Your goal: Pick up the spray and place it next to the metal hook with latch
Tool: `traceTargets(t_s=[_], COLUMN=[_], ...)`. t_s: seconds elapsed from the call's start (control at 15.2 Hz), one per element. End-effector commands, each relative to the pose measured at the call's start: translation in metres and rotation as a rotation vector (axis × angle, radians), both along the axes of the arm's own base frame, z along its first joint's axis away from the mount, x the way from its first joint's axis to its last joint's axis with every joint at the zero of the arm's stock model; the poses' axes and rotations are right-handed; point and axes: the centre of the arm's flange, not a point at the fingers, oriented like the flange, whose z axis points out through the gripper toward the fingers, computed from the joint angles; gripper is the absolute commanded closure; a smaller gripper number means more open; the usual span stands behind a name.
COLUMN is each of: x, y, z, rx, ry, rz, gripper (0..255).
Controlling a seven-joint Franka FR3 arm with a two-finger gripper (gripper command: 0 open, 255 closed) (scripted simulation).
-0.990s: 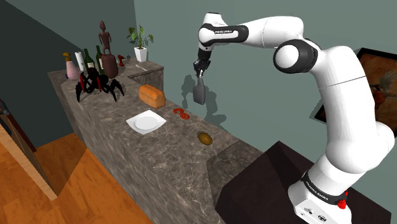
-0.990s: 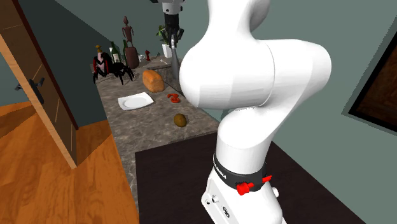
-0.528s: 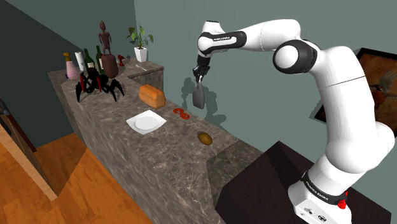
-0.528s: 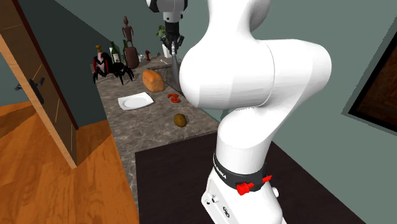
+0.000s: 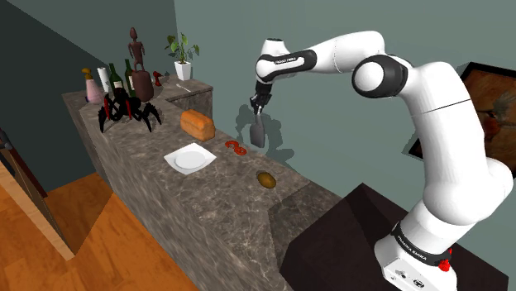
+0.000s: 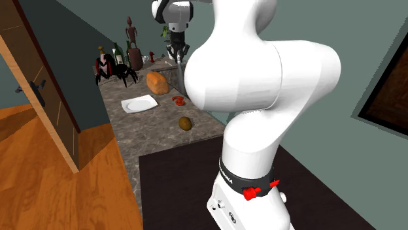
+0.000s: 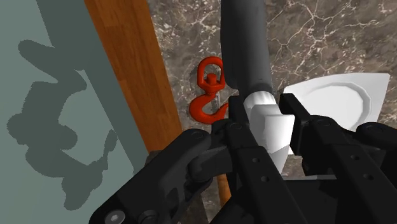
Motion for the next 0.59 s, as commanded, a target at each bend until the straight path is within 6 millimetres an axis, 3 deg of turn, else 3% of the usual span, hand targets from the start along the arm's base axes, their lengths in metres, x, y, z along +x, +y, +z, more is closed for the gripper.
traceTargets(t_s=[0.0, 0.53], x=[0.0, 0.0], y=[0.0, 0.0], z=[-0.01, -0.053], rx=[0.0, 0.0], ry=[-0.001, -0.001], rz=[0.0, 0.0], gripper=[255, 255])
